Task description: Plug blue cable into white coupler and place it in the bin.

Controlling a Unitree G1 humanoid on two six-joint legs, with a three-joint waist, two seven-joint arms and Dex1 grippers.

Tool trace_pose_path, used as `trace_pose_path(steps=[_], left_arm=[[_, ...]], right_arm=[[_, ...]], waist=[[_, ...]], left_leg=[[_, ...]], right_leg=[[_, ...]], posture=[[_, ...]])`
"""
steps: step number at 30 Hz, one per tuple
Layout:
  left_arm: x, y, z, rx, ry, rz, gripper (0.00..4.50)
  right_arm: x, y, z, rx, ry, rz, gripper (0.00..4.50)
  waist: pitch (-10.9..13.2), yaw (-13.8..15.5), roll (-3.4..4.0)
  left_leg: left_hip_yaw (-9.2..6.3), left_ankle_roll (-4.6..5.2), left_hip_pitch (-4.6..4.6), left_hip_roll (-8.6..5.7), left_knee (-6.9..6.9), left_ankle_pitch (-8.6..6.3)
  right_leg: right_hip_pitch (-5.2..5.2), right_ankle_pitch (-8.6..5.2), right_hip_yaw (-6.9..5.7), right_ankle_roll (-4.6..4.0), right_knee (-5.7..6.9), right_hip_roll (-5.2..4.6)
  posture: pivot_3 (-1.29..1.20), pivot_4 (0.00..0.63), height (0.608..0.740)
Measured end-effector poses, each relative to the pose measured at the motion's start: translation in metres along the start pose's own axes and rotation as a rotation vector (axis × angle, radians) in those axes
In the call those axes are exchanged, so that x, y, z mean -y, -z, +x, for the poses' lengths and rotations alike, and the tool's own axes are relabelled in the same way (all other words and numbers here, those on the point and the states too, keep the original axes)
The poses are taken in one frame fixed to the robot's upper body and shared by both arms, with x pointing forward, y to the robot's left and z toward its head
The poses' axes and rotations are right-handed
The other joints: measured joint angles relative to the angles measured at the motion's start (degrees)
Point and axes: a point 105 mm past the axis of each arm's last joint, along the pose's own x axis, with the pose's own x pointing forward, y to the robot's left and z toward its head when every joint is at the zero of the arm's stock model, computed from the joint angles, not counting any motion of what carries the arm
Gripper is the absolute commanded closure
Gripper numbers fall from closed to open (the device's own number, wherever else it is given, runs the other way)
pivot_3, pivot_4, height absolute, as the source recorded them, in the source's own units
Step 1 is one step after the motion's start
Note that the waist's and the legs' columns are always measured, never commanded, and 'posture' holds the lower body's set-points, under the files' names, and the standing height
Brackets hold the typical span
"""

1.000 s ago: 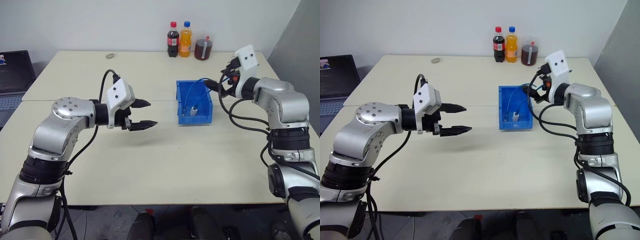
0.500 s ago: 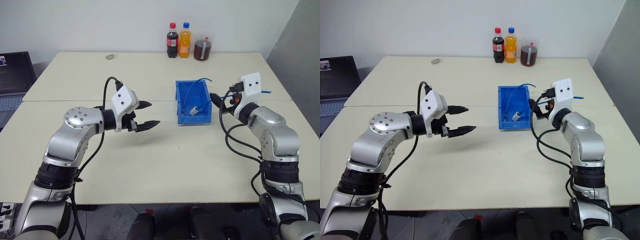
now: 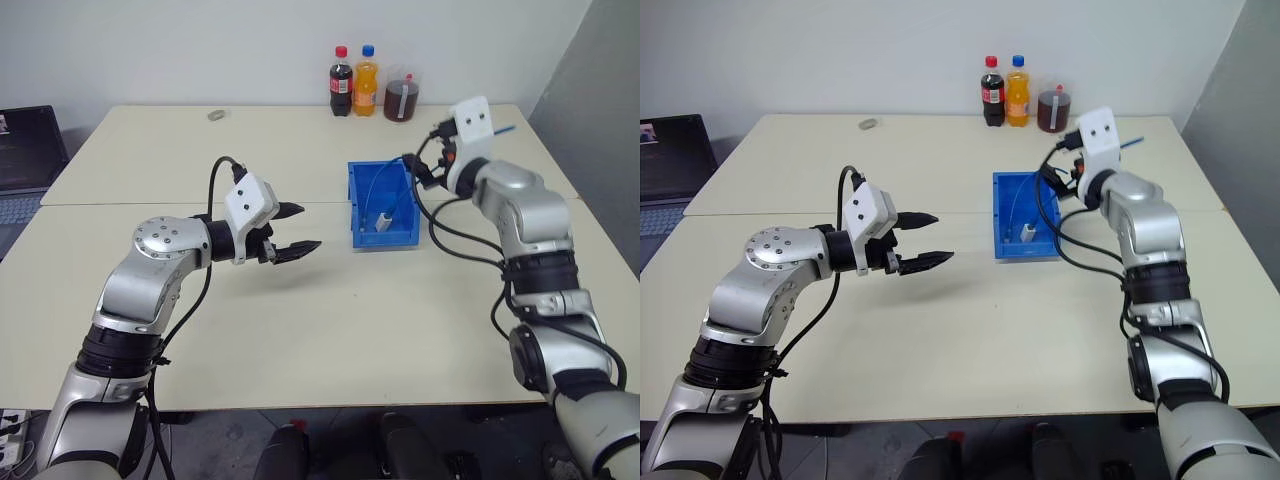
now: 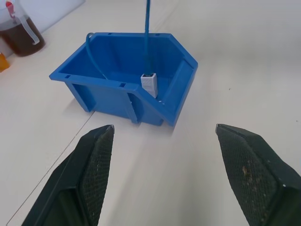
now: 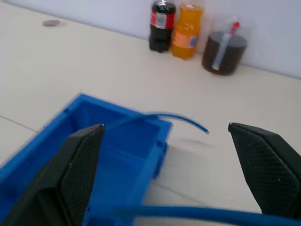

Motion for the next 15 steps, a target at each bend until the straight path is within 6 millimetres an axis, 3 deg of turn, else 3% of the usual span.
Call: trace_pose_path(steps=[4, 7, 11, 15], left_arm=[[-0.001, 0.001, 0.001, 0.0, -0.001, -0.004, 0.89], [-0.001, 0.001, 0.001, -0.001, -0.002, -0.004, 0.89], [-0.001, 0.001, 0.001, -0.001, -0.001, -0.004, 0.89], [-0.001, 0.001, 0.001, -0.001, -0.001, -0.004, 0.89]], right_arm=[[-0.012, 0.003, 0.027, -0.03, -0.042, -0.005, 0.01], [-0.014, 0.029, 0.039, -0.117, -0.019, -0.014, 0.01], [-0.008, 0.053, 0.04, -0.225, 0.014, -0.075, 0.01], [0.001, 0.061, 0.036, -0.278, 0.022, -0.187, 0.01]], waist=[[0.0, -0.1, 0.0], [0.0, 0.1, 0.0], [0.0, 0.1, 0.0], [0.0, 0.0, 0.0]], left_leg=[[0.03, 0.0, -0.01, -0.01, 0.0, 0.0], [0.03, -0.01, -0.04, -0.03, 0.0, 0.0], [0.03, -0.01, -0.06, -0.04, -0.01, 0.01], [0.03, -0.02, -0.05, -0.03, 0.0, 0.01]], right_leg=[[0.0, 0.0, 0.02, -0.01, -0.02, -0.03], [-0.01, 0.01, 0.02, -0.01, -0.05, -0.06], [-0.03, 0.01, 0.03, -0.01, -0.05, -0.07], [-0.05, 0.01, 0.03, -0.01, 0.0, -0.06]], posture=[[0.0, 0.15, 0.74], [0.0, 0.15, 0.74], [0.0, 0.15, 0.74], [0.0, 0.15, 0.74]])
